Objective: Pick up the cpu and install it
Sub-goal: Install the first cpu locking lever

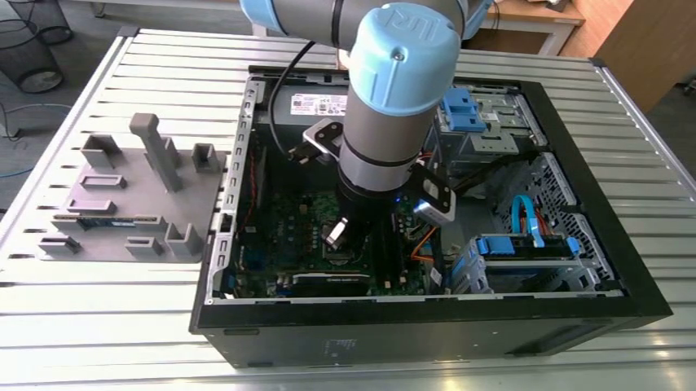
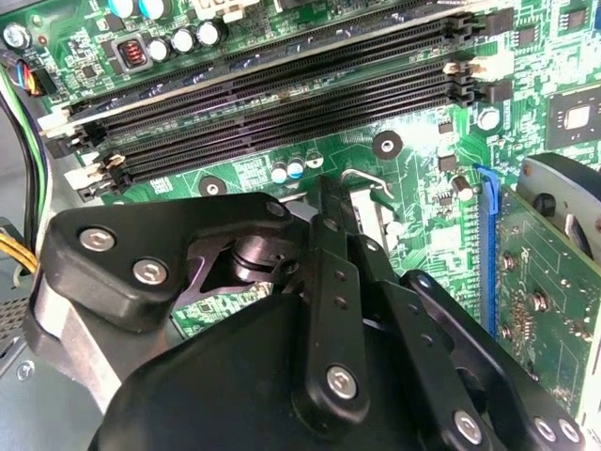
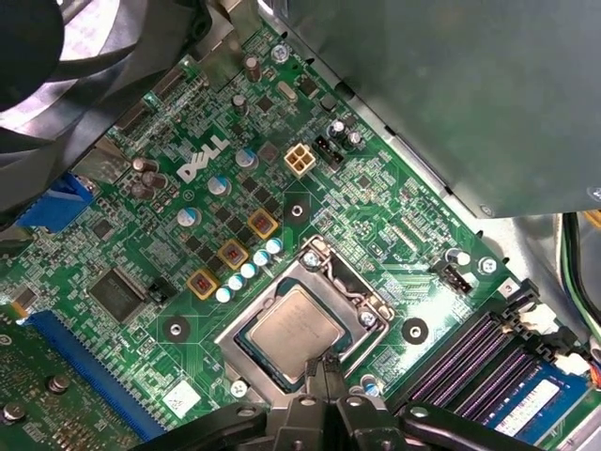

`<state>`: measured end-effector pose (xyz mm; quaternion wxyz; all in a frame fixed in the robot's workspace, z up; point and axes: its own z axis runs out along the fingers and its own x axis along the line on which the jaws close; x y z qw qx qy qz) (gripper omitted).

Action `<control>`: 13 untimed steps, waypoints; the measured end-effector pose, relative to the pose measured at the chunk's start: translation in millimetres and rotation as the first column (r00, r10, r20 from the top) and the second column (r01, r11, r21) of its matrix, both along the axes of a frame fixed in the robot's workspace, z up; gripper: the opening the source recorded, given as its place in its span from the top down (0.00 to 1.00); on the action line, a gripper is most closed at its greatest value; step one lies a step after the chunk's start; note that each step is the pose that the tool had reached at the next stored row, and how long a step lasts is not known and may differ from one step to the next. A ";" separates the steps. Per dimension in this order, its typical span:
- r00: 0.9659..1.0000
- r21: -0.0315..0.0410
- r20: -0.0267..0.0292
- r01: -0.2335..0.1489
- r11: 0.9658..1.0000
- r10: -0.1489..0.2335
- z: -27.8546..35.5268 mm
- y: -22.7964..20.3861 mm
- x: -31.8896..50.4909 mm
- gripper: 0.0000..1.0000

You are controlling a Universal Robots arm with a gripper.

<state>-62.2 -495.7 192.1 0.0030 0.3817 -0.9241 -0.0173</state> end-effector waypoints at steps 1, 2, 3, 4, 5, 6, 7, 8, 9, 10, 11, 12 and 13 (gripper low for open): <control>1.000 -0.001 0.000 0.000 1.000 0.000 2.3 -0.1 0.0 0.89; 1.000 -0.002 -0.001 0.000 1.000 0.000 4.8 -0.2 0.0 0.89; 1.000 -0.002 -0.001 0.000 1.000 0.000 6.7 -0.3 0.0 0.89; 1.000 -0.002 -0.001 0.000 1.000 0.000 10.0 -0.2 0.0 0.89; 1.000 -0.002 -0.001 0.000 1.000 0.000 10.5 -0.3 0.0 0.89; 1.000 -0.002 -0.001 0.000 1.000 0.000 10.5 -0.3 0.0 0.89; 1.000 -0.002 -0.001 0.000 1.000 0.000 10.5 -0.3 0.0 0.89; 1.000 -0.002 -0.001 0.000 1.000 0.000 10.5 -0.3 0.0 0.89; 1.000 -0.002 -0.001 0.000 1.000 0.000 10.6 -0.3 0.0 0.89; 1.000 -0.002 -0.001 0.000 1.000 0.000 10.6 -0.3 0.0 0.89; 1.000 -0.002 -0.003 0.000 1.000 0.000 10.7 -0.3 0.1 0.89; 1.000 -0.001 -0.006 0.000 1.000 0.000 10.7 -0.3 0.1 0.89; 1.000 0.000 -0.009 0.000 1.000 0.000 10.7 -0.3 0.1 0.89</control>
